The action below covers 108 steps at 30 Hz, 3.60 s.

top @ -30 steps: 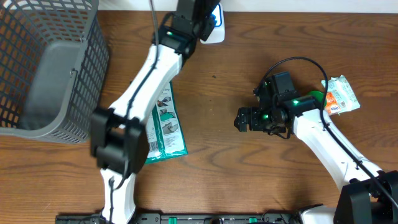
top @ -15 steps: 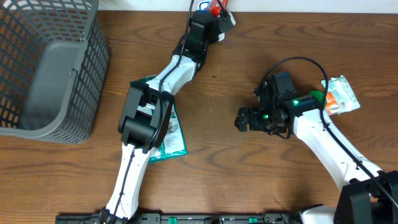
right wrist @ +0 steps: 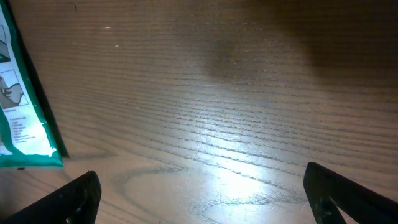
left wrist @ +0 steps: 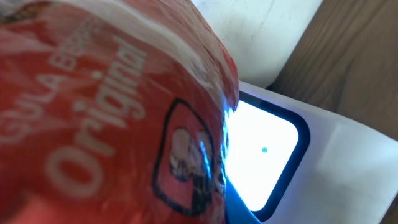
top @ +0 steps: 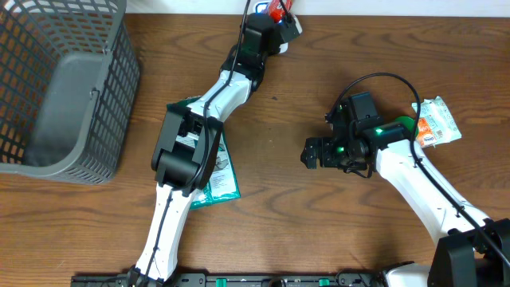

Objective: Scan the item barcode
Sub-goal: 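Hold the red snack bag up to the white scanner, left gripper, then carry the red snack bag right and drop it near the jar, then grasp the green gloves pack with both grippers and lift it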

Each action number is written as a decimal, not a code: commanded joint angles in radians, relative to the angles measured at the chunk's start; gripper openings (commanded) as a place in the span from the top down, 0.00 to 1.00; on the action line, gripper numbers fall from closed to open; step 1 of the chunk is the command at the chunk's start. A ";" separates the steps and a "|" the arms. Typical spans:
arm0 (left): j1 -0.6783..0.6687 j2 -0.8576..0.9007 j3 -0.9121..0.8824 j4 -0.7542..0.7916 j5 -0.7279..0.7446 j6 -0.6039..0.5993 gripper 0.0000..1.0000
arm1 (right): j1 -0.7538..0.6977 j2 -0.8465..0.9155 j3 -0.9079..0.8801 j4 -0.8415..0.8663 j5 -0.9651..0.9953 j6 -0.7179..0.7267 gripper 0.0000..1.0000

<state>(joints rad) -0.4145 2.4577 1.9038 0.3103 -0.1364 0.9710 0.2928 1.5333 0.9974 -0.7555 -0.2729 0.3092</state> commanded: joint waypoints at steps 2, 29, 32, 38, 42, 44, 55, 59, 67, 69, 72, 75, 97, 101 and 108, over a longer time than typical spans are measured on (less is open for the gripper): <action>0.002 -0.156 0.011 -0.034 -0.014 -0.200 0.93 | 0.012 -0.017 0.003 0.000 0.003 -0.011 0.01; -0.294 -0.368 -0.120 -1.005 0.467 -1.344 0.93 | -0.514 -0.159 0.408 -0.392 -0.143 -0.215 0.01; -0.390 -0.298 -0.120 -0.953 0.470 -1.352 0.93 | -0.544 -0.159 0.408 -0.402 -0.142 -0.215 0.01; -0.477 -0.291 -0.112 -0.877 0.468 -1.350 0.28 | -0.544 -0.159 0.407 -0.404 -0.117 -0.221 0.01; -0.414 -0.388 -0.110 -0.902 0.465 -1.346 0.22 | -0.544 -0.159 0.408 -0.404 -0.164 -0.220 0.01; -0.368 -0.452 -0.110 -0.945 0.463 -1.338 0.22 | -0.544 -0.159 0.407 -0.396 -0.214 -0.220 0.01; -0.039 -0.687 -0.111 -1.463 0.153 -1.328 0.93 | -0.375 -0.154 0.392 -0.373 -0.270 -0.220 0.05; 0.059 -0.681 -0.163 -1.543 0.063 -1.328 0.92 | -0.261 -0.135 0.364 -0.316 -0.224 -0.188 0.04; 0.223 -0.681 -0.455 -1.387 0.027 -1.351 0.93 | -0.041 -0.026 0.273 -0.162 -0.213 -0.161 0.08; 0.271 -0.681 -0.530 -1.299 0.027 -1.350 0.93 | 0.024 0.012 0.249 -0.093 -0.167 -0.161 0.09; 0.306 -0.679 -0.600 -1.208 0.026 -1.350 0.93 | 0.072 0.051 0.243 -0.040 -0.130 -0.160 0.10; 0.306 -0.679 -0.671 -1.120 0.027 -1.350 0.93 | 0.097 0.090 0.243 -0.023 -0.125 -0.147 0.10; 0.275 -0.662 -0.969 -0.787 0.114 -1.377 0.92 | 0.105 0.230 0.243 0.008 -0.120 -0.135 0.05; 0.255 -0.662 -0.970 -0.786 0.262 -1.377 0.92 | 0.105 0.230 0.243 0.008 -0.093 -0.135 0.04; 0.121 -0.662 -0.970 -0.760 0.286 -1.383 0.92 | 0.105 0.231 0.230 0.011 -0.092 -0.117 0.05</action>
<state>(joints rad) -0.2379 1.7718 0.9691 -0.4545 0.1009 -0.3969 0.3912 1.7607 1.2457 -0.7471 -0.3691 0.1749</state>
